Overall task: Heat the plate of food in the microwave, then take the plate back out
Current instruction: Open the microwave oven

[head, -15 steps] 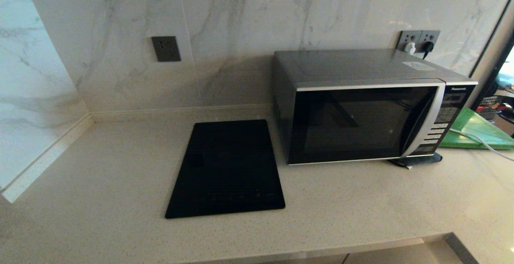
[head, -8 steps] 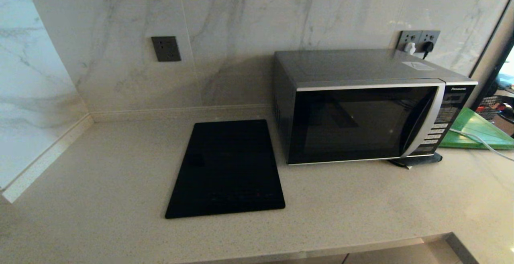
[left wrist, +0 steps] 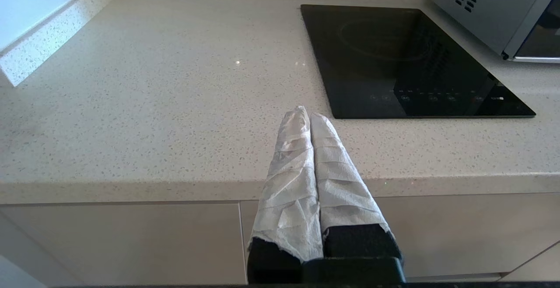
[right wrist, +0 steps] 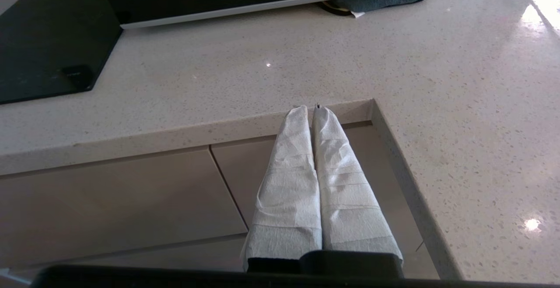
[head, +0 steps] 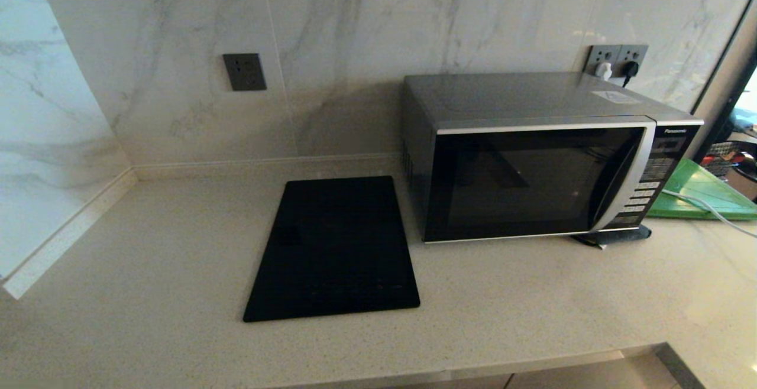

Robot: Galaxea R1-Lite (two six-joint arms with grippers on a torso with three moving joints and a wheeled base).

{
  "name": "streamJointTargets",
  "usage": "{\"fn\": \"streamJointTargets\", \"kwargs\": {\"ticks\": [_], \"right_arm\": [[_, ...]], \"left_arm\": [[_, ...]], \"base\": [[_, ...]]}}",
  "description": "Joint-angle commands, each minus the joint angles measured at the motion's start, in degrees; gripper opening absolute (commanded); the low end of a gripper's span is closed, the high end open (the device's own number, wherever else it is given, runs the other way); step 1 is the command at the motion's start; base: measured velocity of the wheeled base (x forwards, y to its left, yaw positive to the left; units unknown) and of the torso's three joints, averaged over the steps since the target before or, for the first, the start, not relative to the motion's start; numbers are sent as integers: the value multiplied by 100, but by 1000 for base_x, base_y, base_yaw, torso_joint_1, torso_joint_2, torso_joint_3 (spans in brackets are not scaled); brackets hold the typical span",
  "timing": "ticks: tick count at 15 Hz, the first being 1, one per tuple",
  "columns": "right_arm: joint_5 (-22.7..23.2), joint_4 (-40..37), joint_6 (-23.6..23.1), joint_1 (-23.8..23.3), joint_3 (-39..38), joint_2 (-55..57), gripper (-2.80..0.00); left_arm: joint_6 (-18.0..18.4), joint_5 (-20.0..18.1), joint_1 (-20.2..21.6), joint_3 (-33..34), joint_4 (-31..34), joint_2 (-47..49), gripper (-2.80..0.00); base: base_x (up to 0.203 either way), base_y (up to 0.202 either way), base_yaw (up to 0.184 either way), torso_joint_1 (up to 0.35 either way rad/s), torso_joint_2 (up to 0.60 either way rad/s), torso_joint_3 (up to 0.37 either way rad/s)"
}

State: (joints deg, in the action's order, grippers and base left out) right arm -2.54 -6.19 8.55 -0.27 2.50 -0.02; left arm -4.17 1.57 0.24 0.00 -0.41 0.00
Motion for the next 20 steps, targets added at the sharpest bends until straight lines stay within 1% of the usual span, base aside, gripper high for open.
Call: {"fn": "streamJointTargets", "kwargs": {"ticks": [1,15,20], "right_arm": [[-1,-5,7,0,5,11,-280],[7,-101,-20,0,31,11,-280],[-69,-112,-20,0,47,11,-280]], "left_arm": [[-5,1,2,0,-2,9,-280],[-5,1,2,0,-2,9,-280],[-5,2,2,0,-2,8,-280]], "base": [[0,0,0,0,0,0],[0,0,0,0,0,0],[0,0,0,0,0,0]]}}
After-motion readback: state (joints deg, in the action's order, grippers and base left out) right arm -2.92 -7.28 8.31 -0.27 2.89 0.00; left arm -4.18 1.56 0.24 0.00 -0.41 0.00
